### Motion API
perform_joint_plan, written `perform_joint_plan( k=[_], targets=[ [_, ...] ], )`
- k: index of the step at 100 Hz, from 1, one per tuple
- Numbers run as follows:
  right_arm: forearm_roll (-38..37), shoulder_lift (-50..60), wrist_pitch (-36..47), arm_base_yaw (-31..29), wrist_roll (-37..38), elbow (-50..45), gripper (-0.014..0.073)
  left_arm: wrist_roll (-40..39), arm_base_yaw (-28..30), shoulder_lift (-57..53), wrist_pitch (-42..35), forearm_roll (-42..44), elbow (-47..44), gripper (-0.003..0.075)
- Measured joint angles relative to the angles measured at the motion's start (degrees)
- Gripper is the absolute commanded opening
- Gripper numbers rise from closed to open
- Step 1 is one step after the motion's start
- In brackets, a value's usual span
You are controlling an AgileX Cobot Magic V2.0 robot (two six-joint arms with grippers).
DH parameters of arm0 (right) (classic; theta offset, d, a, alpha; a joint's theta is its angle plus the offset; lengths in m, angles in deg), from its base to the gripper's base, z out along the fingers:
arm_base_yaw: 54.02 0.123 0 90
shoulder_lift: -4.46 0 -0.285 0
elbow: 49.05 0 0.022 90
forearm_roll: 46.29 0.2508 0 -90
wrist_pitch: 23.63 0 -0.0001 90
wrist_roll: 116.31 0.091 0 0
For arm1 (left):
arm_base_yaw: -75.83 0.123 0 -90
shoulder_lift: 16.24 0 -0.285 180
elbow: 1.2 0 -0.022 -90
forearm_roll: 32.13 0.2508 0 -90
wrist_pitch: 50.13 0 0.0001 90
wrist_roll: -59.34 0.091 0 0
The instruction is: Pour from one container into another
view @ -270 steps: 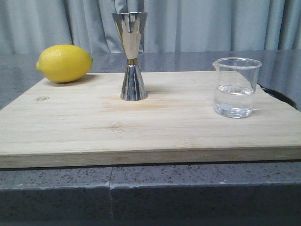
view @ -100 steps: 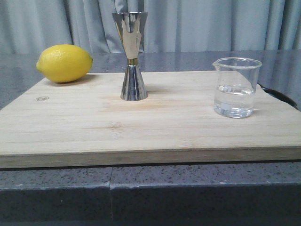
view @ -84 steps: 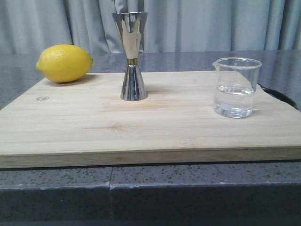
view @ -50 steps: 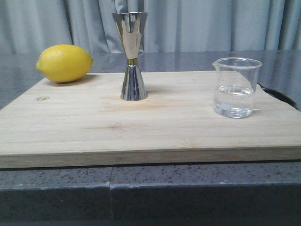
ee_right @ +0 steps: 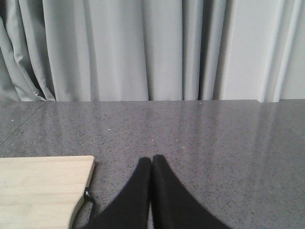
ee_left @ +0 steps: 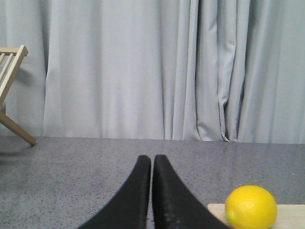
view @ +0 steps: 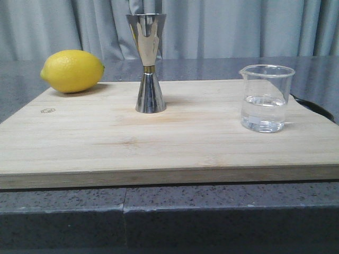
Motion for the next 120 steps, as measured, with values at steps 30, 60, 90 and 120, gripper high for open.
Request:
perform_joint_plan(
  k=[30, 60, 90, 120],
  targets=[
    [0.0, -0.1, 0.0, 0.0, 0.0, 0.0, 0.0537, 0.0, 0.0, 0.0, -0.1, 0.0, 0.0, 0.0629],
    [0.0, -0.1, 0.0, 0.0, 0.0, 0.0, 0.0542, 0.0, 0.0, 0.0, -0.1, 0.0, 0.0, 0.0629],
    [0.3, -0.1, 0.1, 0.0, 0.0, 0.0, 0.0542, 0.0, 0.0, 0.0, -0.1, 0.0, 0.0, 0.0629],
    [1.1, -0.8, -5.4, 0.0, -0.1, 3.4, 0.0542, 0.0, 0.0, 1.7, 8.4, 0.9, 3.4, 0.0629]
  ],
)
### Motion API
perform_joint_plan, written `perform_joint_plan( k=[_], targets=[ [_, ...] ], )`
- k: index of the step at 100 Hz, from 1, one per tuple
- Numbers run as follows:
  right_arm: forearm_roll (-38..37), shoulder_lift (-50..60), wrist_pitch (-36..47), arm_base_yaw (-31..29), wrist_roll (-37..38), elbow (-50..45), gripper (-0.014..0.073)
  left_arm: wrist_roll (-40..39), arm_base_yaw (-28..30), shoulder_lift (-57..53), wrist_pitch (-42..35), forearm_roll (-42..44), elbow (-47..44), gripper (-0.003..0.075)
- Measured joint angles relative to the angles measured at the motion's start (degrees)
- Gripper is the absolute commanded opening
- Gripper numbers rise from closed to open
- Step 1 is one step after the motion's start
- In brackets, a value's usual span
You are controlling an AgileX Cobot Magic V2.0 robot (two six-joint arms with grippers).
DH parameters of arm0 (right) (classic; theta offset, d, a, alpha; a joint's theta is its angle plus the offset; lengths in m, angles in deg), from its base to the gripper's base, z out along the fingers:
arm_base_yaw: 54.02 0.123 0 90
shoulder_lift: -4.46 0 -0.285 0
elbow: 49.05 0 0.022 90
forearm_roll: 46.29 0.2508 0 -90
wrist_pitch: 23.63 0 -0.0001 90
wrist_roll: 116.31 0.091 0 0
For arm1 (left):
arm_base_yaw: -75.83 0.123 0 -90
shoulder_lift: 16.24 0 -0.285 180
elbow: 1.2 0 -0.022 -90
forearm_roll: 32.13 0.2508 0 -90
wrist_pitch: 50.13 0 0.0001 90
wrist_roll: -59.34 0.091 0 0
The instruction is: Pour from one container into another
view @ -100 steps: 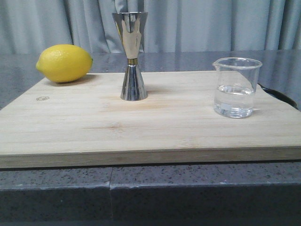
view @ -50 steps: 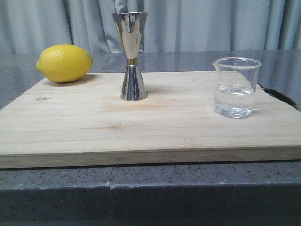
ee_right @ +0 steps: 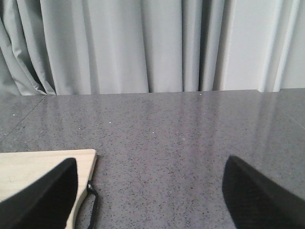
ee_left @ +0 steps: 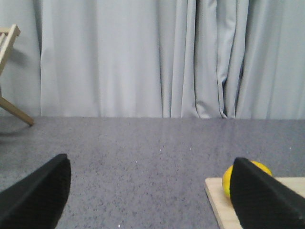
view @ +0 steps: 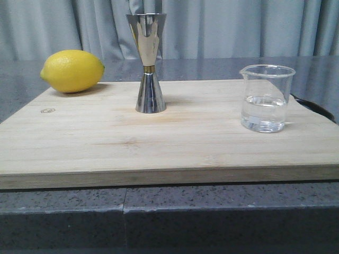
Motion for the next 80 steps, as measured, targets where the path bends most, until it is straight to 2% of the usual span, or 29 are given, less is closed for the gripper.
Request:
perform_joint_plan(
  k=[23, 42, 52, 68, 80],
  targets=[
    [0.1, -5.1, -9.2, 0.0, 0.0, 7.0, 0.0542, 0.0, 0.0, 9.1, 15.5, 1.0, 10.1, 0.0629],
    [0.1, -9.7, -13.5, 0.0, 0.0, 9.7, 0.0542, 1.6, 0.0, 17.1, 24.4, 0.7, 16.4, 0.0629],
    [0.2, -11.1, -13.9, 0.0, 0.0, 9.9, 0.0542, 7.5, 0.0, 20.6, 28.0, -2.8, 18.1, 0.0629],
    [0.3, -12.0, -14.3, 0.0, 0.0, 9.9, 0.0542, 18.9, 0.0, 25.5, 34.1, -13.6, 19.6, 0.0629],
    [0.4, -12.0, -14.3, 0.0, 0.0, 9.9, 0.0542, 31.2, 0.0, 29.0, 38.1, -23.6, 19.7, 0.0629]
  ],
)
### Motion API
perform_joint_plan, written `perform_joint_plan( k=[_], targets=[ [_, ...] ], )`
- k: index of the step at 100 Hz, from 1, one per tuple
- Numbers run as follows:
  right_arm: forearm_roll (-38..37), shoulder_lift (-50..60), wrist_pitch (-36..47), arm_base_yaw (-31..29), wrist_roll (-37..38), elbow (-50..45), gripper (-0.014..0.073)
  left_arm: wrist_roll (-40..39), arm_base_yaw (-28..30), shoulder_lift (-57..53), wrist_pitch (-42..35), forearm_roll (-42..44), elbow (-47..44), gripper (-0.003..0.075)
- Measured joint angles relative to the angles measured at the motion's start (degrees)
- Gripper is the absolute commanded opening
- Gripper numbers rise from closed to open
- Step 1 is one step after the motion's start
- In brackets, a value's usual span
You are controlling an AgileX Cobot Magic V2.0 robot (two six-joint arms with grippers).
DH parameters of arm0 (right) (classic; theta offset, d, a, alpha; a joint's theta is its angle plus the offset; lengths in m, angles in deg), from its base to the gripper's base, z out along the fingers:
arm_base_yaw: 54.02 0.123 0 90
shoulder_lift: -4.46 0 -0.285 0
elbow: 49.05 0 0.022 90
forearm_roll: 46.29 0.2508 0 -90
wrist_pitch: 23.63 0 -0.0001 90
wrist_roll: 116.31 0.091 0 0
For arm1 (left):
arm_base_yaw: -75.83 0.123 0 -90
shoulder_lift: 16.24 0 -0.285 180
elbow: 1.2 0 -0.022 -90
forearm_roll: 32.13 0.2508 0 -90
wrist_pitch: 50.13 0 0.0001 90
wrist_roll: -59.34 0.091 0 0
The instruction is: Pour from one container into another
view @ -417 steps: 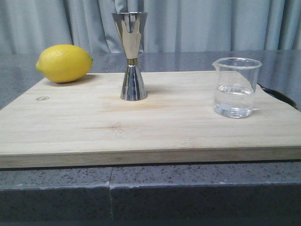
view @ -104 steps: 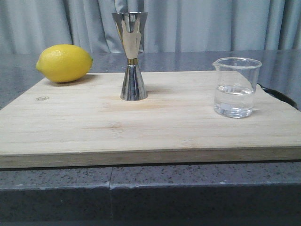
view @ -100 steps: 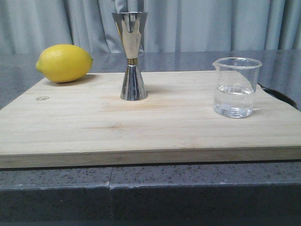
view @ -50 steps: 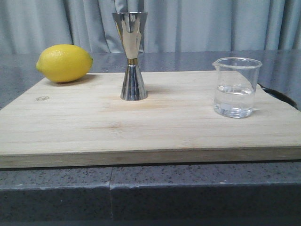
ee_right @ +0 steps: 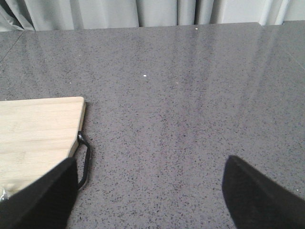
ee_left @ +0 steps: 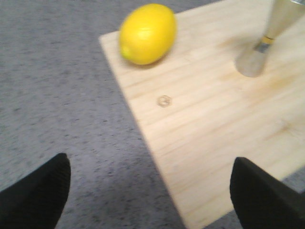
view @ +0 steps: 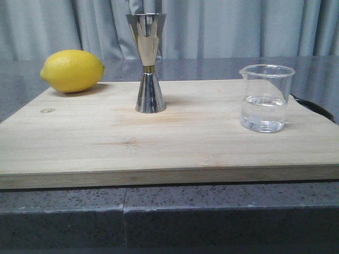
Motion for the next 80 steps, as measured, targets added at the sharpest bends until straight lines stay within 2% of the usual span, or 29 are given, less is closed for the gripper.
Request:
perform_joint_plan(
  k=[14, 42, 62, 80],
  targets=[
    [0.0, 0.0, 0.0, 0.0, 0.0, 0.0, 0.0542, 14.1, 0.0, 3.7, 3.0, -12.5, 0.0, 0.0629],
    [0.1, 0.0, 0.0, 0.0, 0.0, 0.0, 0.0542, 42.5, 0.0, 11.2, 2.8, -36.5, -0.4, 0.0628],
    [0.1, 0.0, 0.0, 0.0, 0.0, 0.0, 0.0542, 55.1, 0.0, 18.1, 5.1, -46.2, -0.5, 0.0615],
    [0.1, 0.0, 0.0, 0.0, 0.0, 0.0, 0.0542, 62.8, -1.0, 24.3, 7.2, -51.2, -0.5, 0.0561]
  ],
)
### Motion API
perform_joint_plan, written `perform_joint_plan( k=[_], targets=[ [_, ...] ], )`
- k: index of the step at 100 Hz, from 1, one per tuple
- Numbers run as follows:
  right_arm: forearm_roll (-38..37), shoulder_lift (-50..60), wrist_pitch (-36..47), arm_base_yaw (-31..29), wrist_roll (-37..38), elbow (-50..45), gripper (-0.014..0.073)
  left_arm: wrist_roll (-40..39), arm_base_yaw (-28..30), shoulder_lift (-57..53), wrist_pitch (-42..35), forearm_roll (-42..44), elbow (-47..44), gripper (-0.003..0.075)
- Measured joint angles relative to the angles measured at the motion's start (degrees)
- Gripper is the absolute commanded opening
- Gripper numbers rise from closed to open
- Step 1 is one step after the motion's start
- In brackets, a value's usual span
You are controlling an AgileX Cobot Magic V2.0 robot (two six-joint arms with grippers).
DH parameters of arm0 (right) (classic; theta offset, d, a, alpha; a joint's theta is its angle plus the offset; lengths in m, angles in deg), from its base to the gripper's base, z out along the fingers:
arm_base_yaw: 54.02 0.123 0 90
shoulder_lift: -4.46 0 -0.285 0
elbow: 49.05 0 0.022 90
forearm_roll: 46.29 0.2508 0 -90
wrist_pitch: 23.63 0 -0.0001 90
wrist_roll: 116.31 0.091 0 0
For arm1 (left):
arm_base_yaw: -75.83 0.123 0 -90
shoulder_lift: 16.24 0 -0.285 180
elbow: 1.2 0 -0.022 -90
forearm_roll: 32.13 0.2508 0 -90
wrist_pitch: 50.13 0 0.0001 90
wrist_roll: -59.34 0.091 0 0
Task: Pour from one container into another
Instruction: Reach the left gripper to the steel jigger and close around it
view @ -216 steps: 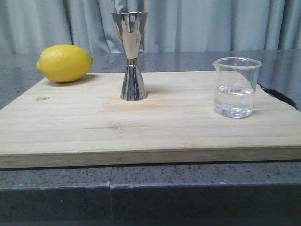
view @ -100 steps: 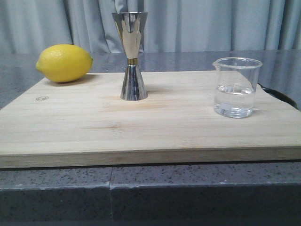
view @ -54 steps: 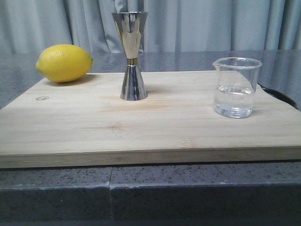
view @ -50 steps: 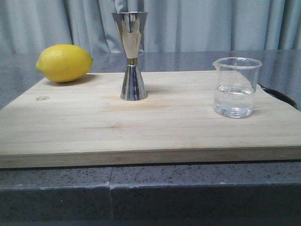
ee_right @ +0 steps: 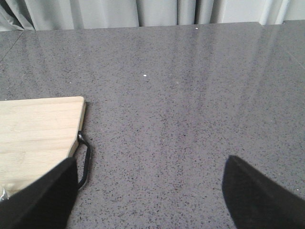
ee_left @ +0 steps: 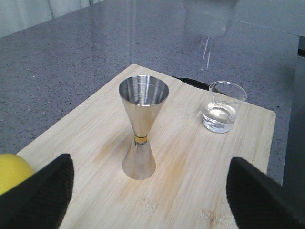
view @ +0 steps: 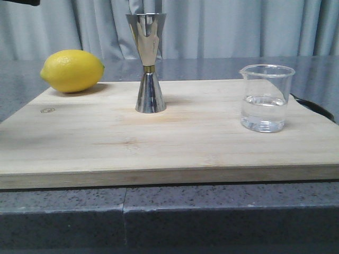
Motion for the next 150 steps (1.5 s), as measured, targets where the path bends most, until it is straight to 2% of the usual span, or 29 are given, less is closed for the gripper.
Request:
perform_joint_plan(
  k=[17, 63, 105, 150],
  targets=[
    [0.0, 0.0, 0.0, 0.0, 0.0, 0.0, 0.0542, 6.7, -3.5, 6.2, 0.0, -4.8, 0.0, 0.0536],
    [0.0, 0.0, 0.0, 0.0, 0.0, 0.0, 0.0542, 24.3, -10.9, 22.4, -1.1, -19.1, 0.4, 0.0536],
    [0.0, 0.0, 0.0, 0.0, 0.0, 0.0, 0.0542, 25.9, -14.2, 31.0, -0.7, -20.3, 7.2, 0.0535],
    [0.0, 0.0, 0.0, 0.0, 0.0, 0.0, 0.0542, 25.9, -14.9, 31.4, -0.3, -20.3, 8.6, 0.0535]
  ],
)
